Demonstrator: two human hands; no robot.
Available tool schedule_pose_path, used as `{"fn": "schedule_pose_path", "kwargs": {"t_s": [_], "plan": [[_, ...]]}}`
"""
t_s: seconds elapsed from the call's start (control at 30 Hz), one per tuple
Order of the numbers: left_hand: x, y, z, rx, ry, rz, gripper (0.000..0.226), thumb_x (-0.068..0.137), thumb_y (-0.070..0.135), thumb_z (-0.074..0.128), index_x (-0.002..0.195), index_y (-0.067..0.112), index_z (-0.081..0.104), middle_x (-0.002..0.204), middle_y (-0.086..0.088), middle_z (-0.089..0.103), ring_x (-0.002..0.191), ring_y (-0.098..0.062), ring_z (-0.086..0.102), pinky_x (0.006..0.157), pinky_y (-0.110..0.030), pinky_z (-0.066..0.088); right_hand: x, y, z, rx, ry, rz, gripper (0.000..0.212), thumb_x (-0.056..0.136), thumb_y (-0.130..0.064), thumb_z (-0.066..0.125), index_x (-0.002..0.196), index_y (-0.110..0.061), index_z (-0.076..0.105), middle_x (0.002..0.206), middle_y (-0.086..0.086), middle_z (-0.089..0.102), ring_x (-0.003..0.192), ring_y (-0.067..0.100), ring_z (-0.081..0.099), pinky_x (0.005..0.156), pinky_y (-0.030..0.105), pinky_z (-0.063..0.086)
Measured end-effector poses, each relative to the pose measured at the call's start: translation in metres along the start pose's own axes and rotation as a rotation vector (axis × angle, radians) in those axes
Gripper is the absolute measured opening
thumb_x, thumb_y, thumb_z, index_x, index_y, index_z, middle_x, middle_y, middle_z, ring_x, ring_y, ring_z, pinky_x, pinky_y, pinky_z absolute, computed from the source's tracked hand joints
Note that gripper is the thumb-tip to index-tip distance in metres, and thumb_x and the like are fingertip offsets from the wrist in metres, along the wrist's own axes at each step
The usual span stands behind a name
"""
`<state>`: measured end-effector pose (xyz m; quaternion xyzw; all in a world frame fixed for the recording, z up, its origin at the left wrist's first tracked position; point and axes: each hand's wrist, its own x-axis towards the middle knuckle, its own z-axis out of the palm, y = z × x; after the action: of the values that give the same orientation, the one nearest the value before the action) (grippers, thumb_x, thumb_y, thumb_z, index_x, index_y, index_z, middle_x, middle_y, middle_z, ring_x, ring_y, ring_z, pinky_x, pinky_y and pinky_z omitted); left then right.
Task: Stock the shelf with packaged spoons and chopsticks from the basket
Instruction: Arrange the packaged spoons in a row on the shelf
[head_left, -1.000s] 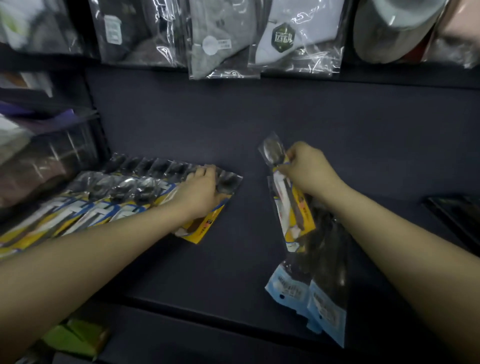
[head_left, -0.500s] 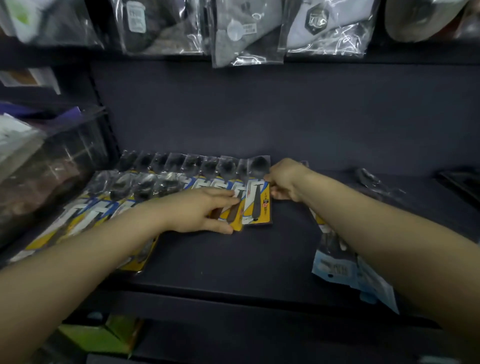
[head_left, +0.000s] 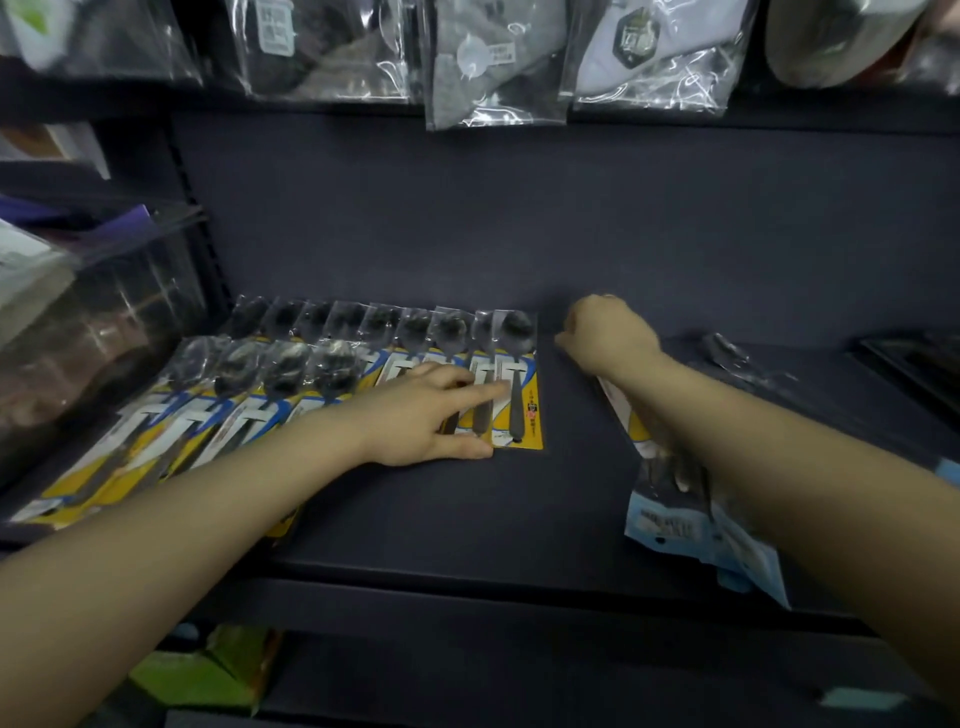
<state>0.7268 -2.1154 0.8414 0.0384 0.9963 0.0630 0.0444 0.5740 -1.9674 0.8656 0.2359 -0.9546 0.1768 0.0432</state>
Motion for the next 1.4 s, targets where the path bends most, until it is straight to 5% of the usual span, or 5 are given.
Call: {"fn": "schedule_pose_path", "kwargs": {"t_s": [0.33,0.63,0.9,1.17,1.4], "plan": [[0.005,0.010,0.004,-0.019,-0.034,-0.055,0.071,0.087,0.056,0.040,0.145,0.033,0.009,0.157,0.002,0.004,0.144,-0.017,0.006,0.114,-0.029,0.011,0.001,0.031,-0.013,0.209,-0.230,0.129,0.029,0.078,-0.022,0.072,0.089,0.001,0.059,0.085,0.012,0.053,0.077,0.024,0.051,0.067,0.028,0.040],[0.005,0.010,0.005,0.044,-0.031,-0.055,0.065,0.088,0.059,0.032,0.144,0.037,0.008,0.157,-0.001,0.005,0.144,-0.019,0.007,0.116,-0.034,0.014,-0.002,-0.003,-0.050,0.775,0.091,-0.045,0.031,0.092,-0.019,0.049,0.063,-0.015,0.041,0.054,0.004,0.041,0.039,0.013,0.035,0.040,0.022,0.027],[-0.092,-0.048,-0.009,0.049,0.199,-0.034,0.097,0.067,0.080,0.020,0.137,0.015,0.040,0.147,-0.006,0.037,0.134,-0.020,0.037,0.110,-0.021,0.023,-0.055,-0.084,-0.008,0.884,-0.487,0.013,0.031,0.098,-0.017,0.044,0.066,-0.015,0.043,0.053,0.004,0.047,0.034,0.010,0.038,0.026,0.008,0.021],[-0.147,-0.069,0.018,0.000,0.132,-0.121,0.112,0.057,0.087,-0.011,0.142,0.025,0.029,0.154,0.007,0.017,0.140,-0.010,0.022,0.108,-0.015,0.012,-0.072,-0.124,0.040,0.698,-0.571,0.055,0.038,0.095,-0.011,0.050,0.059,-0.002,0.044,0.023,0.001,0.048,0.017,0.004,0.038,0.026,0.007,0.023],[-0.160,-0.068,0.024,0.054,0.199,-0.090,0.095,0.068,0.079,-0.008,0.142,0.030,0.026,0.153,0.005,0.024,0.140,-0.014,0.024,0.114,-0.025,0.017,-0.076,-0.132,0.044,0.024,0.007,-0.266,0.038,0.086,-0.031,0.061,0.112,-0.003,0.053,0.114,0.018,0.061,0.109,0.036,0.058,0.077,0.035,0.044]]}}
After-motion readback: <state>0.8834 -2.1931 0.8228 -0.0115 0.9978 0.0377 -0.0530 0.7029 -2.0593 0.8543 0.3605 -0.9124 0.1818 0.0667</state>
